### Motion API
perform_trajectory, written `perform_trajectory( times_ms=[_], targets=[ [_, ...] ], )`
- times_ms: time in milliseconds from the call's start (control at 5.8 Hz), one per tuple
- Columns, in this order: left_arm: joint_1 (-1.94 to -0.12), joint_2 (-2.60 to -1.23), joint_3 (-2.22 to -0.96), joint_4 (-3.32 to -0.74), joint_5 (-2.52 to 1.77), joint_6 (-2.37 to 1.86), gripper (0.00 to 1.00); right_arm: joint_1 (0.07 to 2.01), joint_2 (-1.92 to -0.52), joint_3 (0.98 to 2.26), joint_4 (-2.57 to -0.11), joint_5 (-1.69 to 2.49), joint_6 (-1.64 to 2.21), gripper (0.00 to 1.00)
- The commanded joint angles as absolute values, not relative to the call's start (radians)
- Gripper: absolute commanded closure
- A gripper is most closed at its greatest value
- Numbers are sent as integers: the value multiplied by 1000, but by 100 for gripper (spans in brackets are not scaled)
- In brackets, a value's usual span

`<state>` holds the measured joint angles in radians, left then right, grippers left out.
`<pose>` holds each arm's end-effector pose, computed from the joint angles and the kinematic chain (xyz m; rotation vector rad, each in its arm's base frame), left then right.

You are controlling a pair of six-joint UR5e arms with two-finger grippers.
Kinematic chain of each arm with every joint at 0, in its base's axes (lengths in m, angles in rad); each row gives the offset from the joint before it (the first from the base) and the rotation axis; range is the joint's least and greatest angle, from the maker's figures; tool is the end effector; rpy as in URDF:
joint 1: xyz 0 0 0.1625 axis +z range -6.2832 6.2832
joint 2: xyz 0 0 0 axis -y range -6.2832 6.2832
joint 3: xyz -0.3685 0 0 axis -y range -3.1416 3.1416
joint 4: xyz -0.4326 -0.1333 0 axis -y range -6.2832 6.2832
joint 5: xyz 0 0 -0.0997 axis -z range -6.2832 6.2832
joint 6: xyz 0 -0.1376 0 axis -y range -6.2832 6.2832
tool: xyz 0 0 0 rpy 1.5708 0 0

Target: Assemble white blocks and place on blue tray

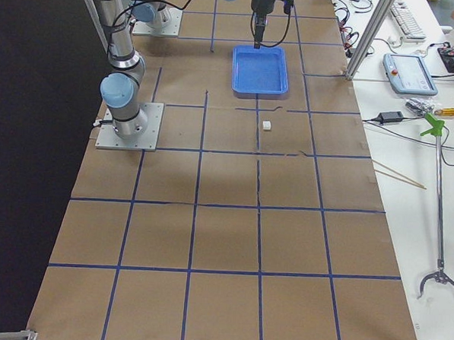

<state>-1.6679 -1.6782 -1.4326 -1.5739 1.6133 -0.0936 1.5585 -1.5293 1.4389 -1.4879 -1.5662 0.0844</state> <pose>-0.1826 -0.5603 0.4075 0.0045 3.1015 -0.0490 0.1272 -0.5485 0.4329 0.1516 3.1330 -0.0115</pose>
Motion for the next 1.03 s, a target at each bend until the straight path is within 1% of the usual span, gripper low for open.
perform_trajectory(
  times_ms=[0,862],
  targets=[
    [-1667,-1678,-1433,-1574,1615,-94,1,1559,-1529,1439,-1488,-1566,84,0],
    [-1666,-1678,-1439,-1572,1614,-92,1,1557,-1540,1445,-1485,-1565,78,0]
  ],
)
